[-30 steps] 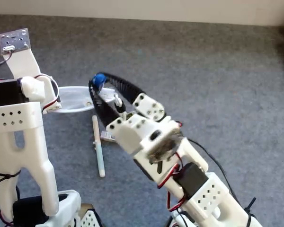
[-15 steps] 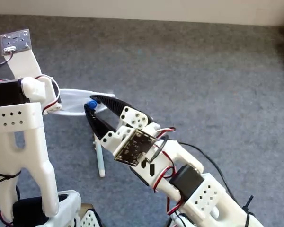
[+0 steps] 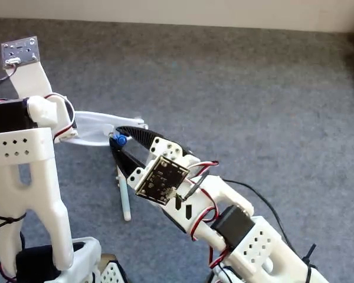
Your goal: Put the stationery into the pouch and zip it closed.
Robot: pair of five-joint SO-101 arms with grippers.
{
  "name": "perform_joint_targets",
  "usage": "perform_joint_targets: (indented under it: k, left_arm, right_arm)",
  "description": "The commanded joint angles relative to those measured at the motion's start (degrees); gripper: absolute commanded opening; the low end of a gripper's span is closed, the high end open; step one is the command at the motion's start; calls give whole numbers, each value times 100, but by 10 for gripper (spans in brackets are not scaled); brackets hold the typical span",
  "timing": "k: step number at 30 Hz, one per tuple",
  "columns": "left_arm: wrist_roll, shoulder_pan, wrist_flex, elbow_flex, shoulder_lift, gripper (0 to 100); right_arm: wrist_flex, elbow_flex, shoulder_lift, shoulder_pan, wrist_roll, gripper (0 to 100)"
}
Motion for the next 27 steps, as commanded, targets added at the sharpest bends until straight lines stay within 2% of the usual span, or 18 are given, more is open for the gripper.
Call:
perform_joint_targets:
  k: [1,7,13,27]
  left_arm:
    - [44,57,-123,40,101,7]
    - [44,57,-123,40,110,7]
    - [35,66,-264,259,66,7]
    - [26,48,-360,347,66,7]
  right_arm:
    - [207,-92,13,-31,26,14]
    - [567,-101,-4,-31,26,19]
    - [593,-119,-13,-40,18,136]
    - [602,-154,-40,-40,18,135]
